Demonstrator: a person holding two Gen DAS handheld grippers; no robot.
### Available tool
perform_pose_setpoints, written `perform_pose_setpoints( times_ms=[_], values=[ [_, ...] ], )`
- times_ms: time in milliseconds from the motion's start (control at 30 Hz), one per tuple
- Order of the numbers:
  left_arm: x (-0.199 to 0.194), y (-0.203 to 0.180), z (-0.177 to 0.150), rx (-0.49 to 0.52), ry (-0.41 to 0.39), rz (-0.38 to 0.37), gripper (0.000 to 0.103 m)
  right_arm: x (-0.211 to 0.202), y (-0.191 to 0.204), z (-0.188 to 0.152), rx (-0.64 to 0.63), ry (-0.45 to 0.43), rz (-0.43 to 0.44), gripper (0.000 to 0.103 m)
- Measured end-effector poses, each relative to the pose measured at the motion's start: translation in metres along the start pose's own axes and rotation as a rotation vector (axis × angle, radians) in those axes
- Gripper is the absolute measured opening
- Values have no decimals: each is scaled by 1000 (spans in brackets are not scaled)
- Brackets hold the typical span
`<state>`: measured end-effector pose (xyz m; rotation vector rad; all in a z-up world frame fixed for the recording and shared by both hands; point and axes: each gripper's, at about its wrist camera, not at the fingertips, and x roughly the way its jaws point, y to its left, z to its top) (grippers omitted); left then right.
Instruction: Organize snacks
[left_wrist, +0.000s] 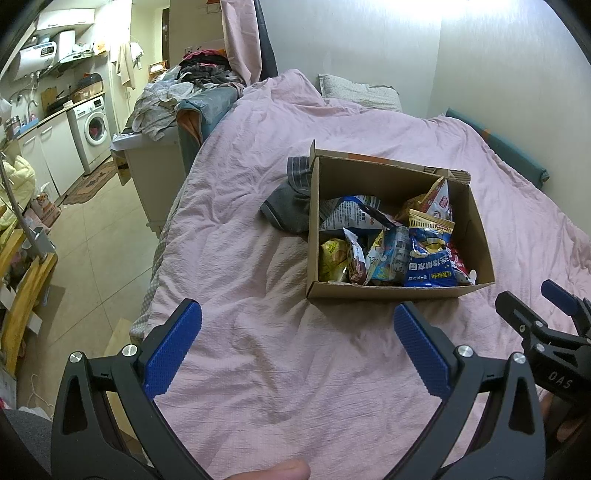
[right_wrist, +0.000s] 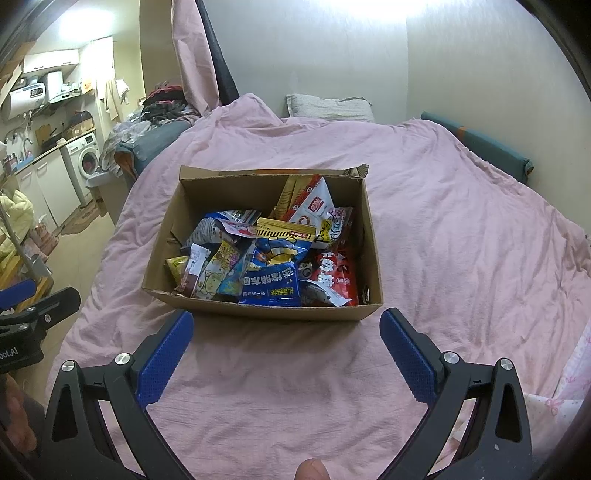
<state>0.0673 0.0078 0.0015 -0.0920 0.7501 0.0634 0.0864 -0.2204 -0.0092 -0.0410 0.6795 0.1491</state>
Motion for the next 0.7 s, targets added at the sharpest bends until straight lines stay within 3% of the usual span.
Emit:
perform_pose_setpoints(
  times_ms=[700],
  values=[
    [1, 2, -2, -6, 10, -19, 103, 0, 0, 0, 1, 0, 0, 103]
  ],
)
